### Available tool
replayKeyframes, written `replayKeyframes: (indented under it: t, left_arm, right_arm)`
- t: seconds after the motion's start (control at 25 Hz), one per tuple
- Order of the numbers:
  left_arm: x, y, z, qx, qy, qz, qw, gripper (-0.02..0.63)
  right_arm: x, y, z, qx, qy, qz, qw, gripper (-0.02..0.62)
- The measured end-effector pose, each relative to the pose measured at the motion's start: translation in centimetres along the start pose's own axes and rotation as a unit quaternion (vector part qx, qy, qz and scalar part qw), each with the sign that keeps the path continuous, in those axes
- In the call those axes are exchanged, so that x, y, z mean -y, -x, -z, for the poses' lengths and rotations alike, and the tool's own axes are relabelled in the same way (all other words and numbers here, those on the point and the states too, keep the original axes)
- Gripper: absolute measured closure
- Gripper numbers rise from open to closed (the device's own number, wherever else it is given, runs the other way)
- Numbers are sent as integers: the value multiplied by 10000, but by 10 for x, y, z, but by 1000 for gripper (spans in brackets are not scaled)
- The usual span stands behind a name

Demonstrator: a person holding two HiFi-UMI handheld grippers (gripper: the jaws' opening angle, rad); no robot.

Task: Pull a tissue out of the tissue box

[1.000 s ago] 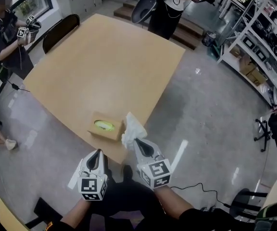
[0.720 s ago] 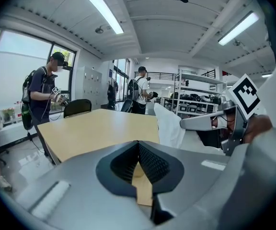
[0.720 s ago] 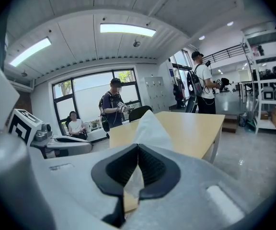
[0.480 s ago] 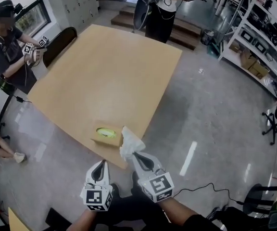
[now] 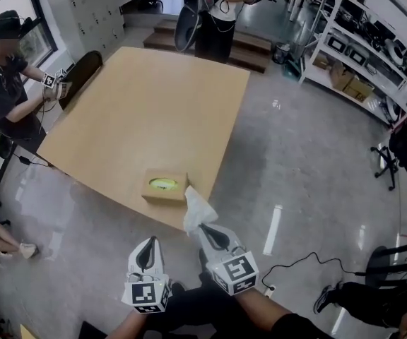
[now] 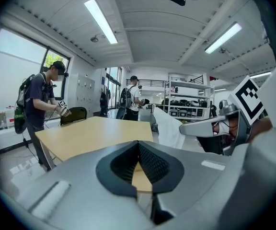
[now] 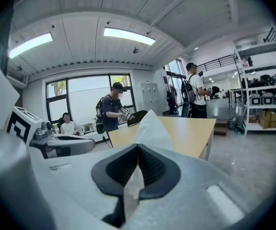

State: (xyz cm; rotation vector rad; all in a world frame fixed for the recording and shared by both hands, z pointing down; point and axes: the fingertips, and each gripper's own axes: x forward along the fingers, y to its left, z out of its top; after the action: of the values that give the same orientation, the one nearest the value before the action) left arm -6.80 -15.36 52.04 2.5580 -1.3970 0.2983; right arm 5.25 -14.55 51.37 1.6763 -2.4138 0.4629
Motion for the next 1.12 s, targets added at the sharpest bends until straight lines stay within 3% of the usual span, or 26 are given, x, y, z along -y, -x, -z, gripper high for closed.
replayKeyframes:
  t: [0.44, 0.72, 1.12]
  left_arm:
    - [-21, 89, 18, 238, 134, 233, 9994, 588]
    - [-13, 108, 30, 318, 281, 304, 9986, 588]
    - [51, 132, 33, 264, 150, 169, 9994, 588]
  right_arm:
    - [-86, 59, 30, -192, -39, 457, 9988, 600]
    - [-92, 81, 27, -195, 121, 537, 9983, 600]
    - [-72, 144, 44, -142, 124, 377, 9991, 600]
